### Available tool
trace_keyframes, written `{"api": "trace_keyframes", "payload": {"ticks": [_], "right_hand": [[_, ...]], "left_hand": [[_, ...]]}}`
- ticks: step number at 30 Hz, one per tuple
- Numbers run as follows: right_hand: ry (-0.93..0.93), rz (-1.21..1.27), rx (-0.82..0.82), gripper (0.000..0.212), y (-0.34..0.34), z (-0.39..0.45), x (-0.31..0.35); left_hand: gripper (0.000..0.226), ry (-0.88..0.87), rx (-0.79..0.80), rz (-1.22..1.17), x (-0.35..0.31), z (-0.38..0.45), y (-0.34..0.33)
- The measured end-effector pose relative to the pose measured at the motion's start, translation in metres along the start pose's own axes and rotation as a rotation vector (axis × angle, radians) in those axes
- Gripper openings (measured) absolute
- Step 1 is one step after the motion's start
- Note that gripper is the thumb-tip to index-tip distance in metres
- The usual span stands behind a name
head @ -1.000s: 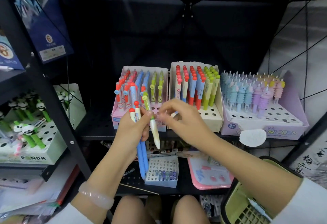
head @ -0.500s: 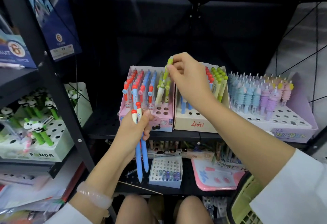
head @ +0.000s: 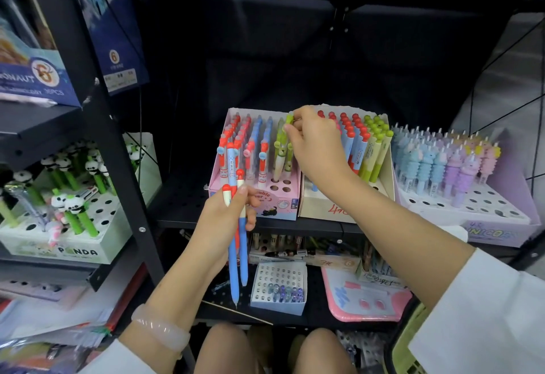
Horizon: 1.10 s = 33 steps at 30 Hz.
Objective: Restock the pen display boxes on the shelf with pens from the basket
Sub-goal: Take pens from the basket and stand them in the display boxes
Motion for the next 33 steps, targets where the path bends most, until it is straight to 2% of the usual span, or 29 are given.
{"api": "trace_keyframes", "payload": {"ticks": [11, 13, 15, 18, 20, 22, 25, 27, 30, 33], "right_hand": [[-0.057, -0.07, 0.244, 0.026, -0.046, -0.016, -0.011], [-0.075, -0.041, 0.219, 0.028, -0.039, -0.023, -0.015], [-0.104, 0.111, 0.232, 0.026, -0.032, -0.036, -0.016], [-0.182, 0.533, 0.536, 0.021, -0.048, -0.069, -0.01], [-0.257, 0.747, 0.634, 0.023, -0.049, -0.083, -0.013], [-0.292, 0.766, 0.62, 0.022, -0.04, -0.084, -0.026], [-0.276, 0.665, 0.575, 0.019, -0.028, -0.084, -0.044], [-0.262, 0.611, 0.496, 0.016, -0.018, -0.08, -0.055], [-0.305, 0.617, 0.234, 0.015, 0.018, -0.061, -0.082], [-0.255, 0.515, -0.041, 0.014, 0.06, -0.043, -0.101]], "left_hand": [[0.024, -0.054, 0.086, 0.079, -0.005, -0.005, -0.014], [0.027, -0.054, 0.108, 0.088, -0.005, -0.006, -0.018], [0.025, -0.053, 0.132, 0.09, -0.004, -0.007, -0.026], [0.023, -0.029, 0.153, 0.127, 0.003, -0.006, -0.04], [0.025, 0.009, 0.173, 0.169, 0.011, -0.007, -0.051], [0.026, 0.037, 0.199, 0.174, 0.018, -0.009, -0.062], [0.022, 0.081, 0.246, 0.12, 0.028, -0.011, -0.081], [0.021, 0.097, 0.278, 0.053, 0.032, -0.012, -0.091], [0.021, 0.091, 0.214, 0.008, 0.035, -0.008, -0.09], [0.019, 0.075, 0.116, 0.023, 0.036, -0.003, -0.08]]}}
Point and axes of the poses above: each hand's wrist, its own z-axis towards the middle knuckle, its own y-axis out of the back of the hand, x = y × z, the point moved 10 cm from there along z, towards the middle knuckle, and after that the axes turned 11 degrees about -z, right-handed, at the moved point
